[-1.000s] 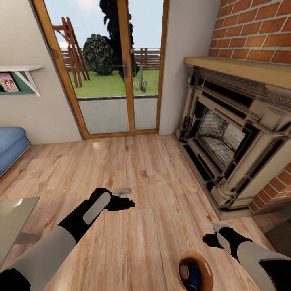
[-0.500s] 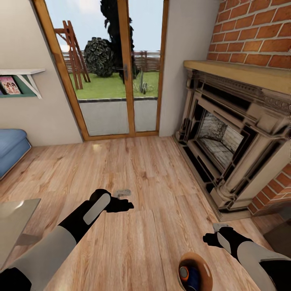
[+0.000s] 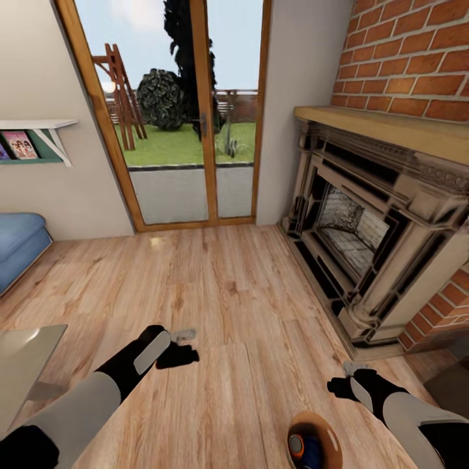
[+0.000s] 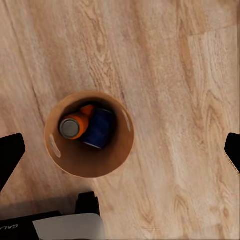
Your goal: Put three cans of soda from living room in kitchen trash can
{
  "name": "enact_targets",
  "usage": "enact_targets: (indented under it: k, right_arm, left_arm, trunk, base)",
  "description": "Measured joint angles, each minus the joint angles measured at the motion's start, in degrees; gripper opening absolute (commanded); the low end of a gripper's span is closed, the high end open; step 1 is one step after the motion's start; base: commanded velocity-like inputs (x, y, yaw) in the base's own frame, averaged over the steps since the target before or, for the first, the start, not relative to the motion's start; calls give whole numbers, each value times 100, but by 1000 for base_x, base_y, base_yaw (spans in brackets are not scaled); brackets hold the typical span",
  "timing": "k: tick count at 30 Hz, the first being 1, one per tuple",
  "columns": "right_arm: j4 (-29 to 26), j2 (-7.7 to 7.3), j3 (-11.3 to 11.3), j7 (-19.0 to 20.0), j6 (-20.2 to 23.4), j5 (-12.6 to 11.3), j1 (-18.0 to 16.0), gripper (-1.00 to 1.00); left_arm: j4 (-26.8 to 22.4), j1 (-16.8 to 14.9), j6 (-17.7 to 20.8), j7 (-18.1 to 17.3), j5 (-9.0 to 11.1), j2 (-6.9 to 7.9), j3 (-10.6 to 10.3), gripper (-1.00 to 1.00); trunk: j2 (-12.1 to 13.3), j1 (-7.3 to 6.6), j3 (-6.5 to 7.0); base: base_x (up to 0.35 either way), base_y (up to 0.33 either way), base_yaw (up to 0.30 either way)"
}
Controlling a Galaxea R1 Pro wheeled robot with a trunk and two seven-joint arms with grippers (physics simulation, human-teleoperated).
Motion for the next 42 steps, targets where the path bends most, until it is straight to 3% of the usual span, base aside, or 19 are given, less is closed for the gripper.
enact_targets:
  k: [7,18,22,31,35,42]
  right_arm:
    - [-2,7,0,0,-87,2,27,100]
    - [28,-36,-3,-10,-93,9,34,100]
    - [52,-65,-7,-19,-93,7,181,100]
    - [64,-147,-11,-26,-118,0,963,100]
    - [74,-172,-15,-26,-419,-5,1389,100]
    - [86,-237,-16,-26,-715,-9,1876,100]
  left_arm:
    - [666,34,-312,-231,1,-2,-365,100]
    - [1235,215,-751,-440,0,-2,-719,100]
    - [1406,362,-868,-451,1,-2,-795,100]
    - [1509,863,-1438,-456,10,-2,-1083,100]
    - [1607,1116,-1668,-481,6,-1,-1126,100]
    - [2011,1320,-2106,-877,2,-2,-1154,100]
  trunk:
    - [281,-154,191]
    - [722,-395,475]
    - [844,-462,535]
    - [844,-462,538]
    - [844,-462,537]
    - [844,-462,538]
  base:
    - [0,0,0]
    - [0,0,0]
    - [0,0,0]
    - [0,0,0]
    - [0,0,0]
    - [0,0,0]
